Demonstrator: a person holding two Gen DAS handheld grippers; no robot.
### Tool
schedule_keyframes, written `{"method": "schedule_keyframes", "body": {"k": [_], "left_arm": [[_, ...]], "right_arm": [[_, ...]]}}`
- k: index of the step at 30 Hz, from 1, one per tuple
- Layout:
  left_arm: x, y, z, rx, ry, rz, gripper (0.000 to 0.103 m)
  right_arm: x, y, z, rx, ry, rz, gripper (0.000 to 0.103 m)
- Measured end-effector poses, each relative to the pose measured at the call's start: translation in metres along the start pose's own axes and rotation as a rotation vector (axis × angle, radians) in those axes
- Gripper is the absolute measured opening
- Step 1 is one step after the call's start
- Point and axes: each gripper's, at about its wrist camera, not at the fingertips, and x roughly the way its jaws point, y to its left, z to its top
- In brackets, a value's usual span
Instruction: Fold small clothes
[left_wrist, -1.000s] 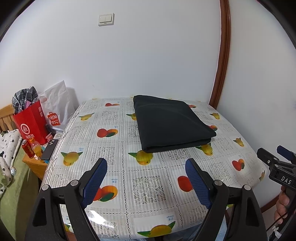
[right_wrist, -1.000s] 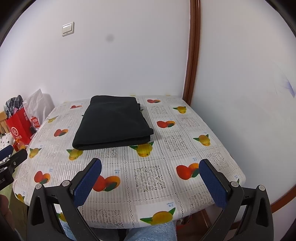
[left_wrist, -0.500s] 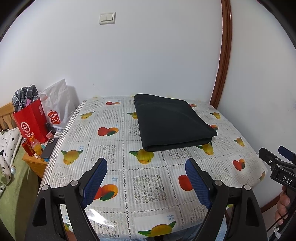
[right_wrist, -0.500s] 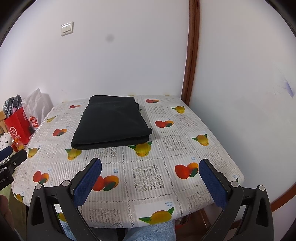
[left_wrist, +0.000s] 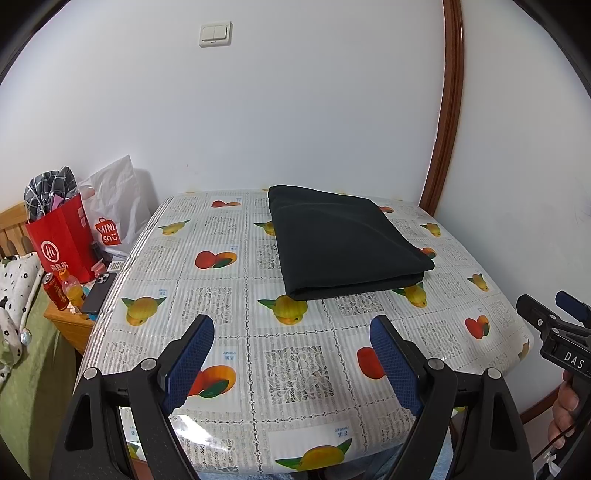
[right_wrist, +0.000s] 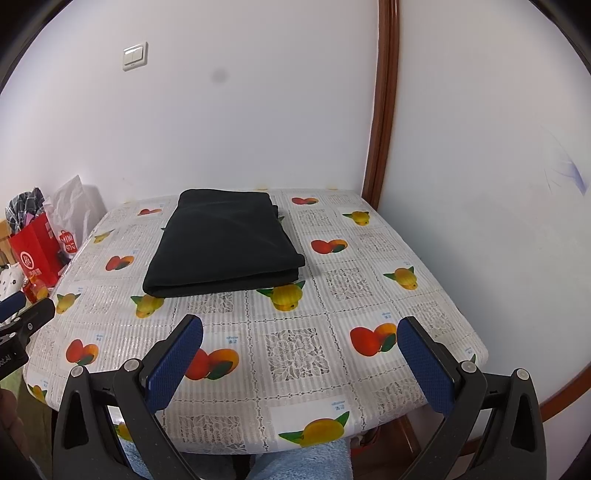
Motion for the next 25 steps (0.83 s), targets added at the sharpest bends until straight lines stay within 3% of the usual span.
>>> {"method": "schedule_keyframes", "body": {"k": [25], "left_arm": [[0.0031, -0.0002, -0.0013, -0.010, 0.000, 0.013, 0.086]], "right_arm": [[0.0014, 0.0042, 0.0009, -0.008, -0.005, -0.001, 0.103]]}}
